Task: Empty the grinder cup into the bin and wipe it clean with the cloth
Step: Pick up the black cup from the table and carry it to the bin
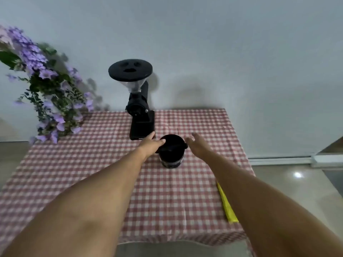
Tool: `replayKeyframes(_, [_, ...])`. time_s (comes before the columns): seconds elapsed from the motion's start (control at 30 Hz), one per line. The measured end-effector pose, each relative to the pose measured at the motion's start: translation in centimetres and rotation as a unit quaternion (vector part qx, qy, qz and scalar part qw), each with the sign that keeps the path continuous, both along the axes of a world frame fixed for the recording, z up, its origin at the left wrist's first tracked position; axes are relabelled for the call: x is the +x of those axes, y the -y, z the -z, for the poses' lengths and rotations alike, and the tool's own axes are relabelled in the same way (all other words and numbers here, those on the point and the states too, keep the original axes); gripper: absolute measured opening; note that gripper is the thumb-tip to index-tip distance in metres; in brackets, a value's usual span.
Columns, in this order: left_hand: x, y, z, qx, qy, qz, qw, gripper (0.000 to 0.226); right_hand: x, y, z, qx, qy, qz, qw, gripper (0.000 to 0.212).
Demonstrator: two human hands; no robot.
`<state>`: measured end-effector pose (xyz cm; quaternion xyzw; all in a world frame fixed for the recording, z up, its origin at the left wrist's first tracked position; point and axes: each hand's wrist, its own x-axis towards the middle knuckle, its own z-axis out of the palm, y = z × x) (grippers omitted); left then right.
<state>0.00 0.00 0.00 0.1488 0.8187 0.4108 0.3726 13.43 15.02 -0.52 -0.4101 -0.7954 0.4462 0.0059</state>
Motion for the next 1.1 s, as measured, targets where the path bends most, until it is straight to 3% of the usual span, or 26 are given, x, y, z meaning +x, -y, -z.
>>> replayKeyframes(0.2, [-1.4, -0.2, 4.7, 0.016, 0.026, -0.029, 0.999, 0.073, -1.3, 0.8, 3.1, -0.014, -0.011, -0.009, 1.0, 0.058])
replayKeyframes(0.4, [-1.9, -0.4, 5.3, 0.034, -0.006, -0.017, 0.999, 0.067, -1.8, 0.6, 3.5, -0.009, -0.02, -0.003, 1.0, 0.049])
replayKeyframes(0.67, [-1.3, -1.6, 2.5, 0.051, -0.028, 0.048, 0.997, 0.068, -0.2, 0.0, 2.0, 0.006, -0.008, 0.015, 1.0, 0.055])
replayKeyframes(0.9, [2.2, -4.7, -2.5, 0.086, -0.042, 0.113, 0.989, 0.067, 5.1, -1.3, -2.9, 0.01, -0.058, 0.075, 0.995, 0.065])
replayKeyframes(1.1, [7.9, -8.5, -5.8, 0.143, -0.014, 0.144, 0.979, 0.07, 13.3, -2.2, -6.9, -0.005, -0.133, 0.172, 0.976, 0.051])
